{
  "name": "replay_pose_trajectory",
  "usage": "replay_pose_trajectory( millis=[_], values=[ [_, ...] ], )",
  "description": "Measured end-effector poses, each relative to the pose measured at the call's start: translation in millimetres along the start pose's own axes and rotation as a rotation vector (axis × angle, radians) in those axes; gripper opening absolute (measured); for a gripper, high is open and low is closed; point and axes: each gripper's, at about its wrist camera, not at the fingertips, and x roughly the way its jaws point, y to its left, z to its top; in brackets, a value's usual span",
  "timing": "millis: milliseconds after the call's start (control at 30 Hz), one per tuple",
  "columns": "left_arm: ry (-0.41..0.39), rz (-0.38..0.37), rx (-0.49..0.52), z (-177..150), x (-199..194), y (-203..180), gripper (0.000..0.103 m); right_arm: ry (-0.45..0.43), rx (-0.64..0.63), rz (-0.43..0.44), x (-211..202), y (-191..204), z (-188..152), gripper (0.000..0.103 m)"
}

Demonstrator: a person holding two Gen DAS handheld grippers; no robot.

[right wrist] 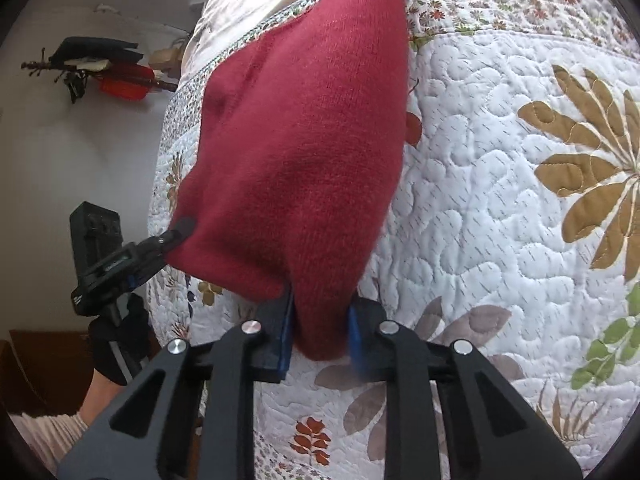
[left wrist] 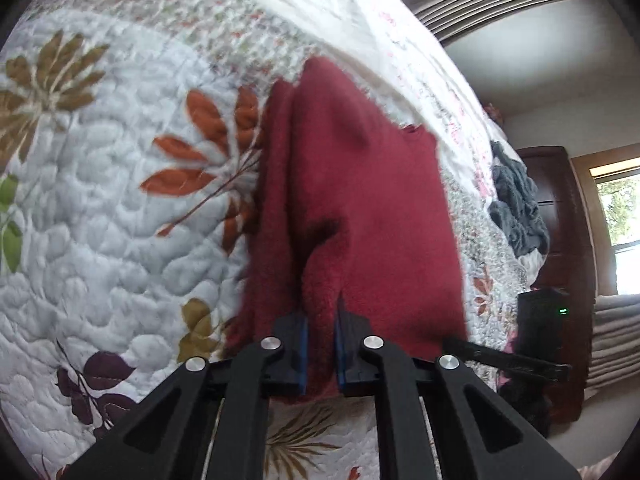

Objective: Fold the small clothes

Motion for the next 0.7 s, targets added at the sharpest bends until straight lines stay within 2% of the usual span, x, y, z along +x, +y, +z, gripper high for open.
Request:
replay_pose_trajectory(
  millis=[167,300,333,400,433,533,567,700],
  values=[
    [0.011,0.043,0.032,-8.6,20.6,8.8,0.010,0.052,0.023,-0.067,31.0,-17.9,-0.1,0.021],
    [0.020,0.038,0.027,-10.1,25.4,13.2,0.012,0.063,0.069,-0.035,38.8,-30.3,1.1,0.024],
    [0.023,0.035,0.026,-9.6,24.4,13.0,0.013,0.063,0.067,-0.031,37.9,-30.0,2.2,0.026],
    [0.034,0.030,0.034,-8.6,19.7,10.6,0.015,0.065,0.053,-0.035,32.9,-30.3,2.7,0.036],
    [0.037,0.032,0.038,-5.8,17.0,7.9,0.017,0.063,0.043,-0.040,29.1,-28.2,3.8,0.038],
    [0.017,0.042,0.056,2.9,-1.8,-2.0,0.035,0.033,0.003,-0.062,13.8,-20.5,7.9,0.045],
    [0.002,0.045,0.069,7.4,-6.3,-6.8,0.038,0.019,-0.007,-0.071,8.8,-19.6,9.7,0.052],
    [-0.070,0.092,0.149,30.7,-16.2,-23.6,0.044,-0.048,-0.039,-0.086,-6.2,-12.8,29.0,0.054]
  ],
)
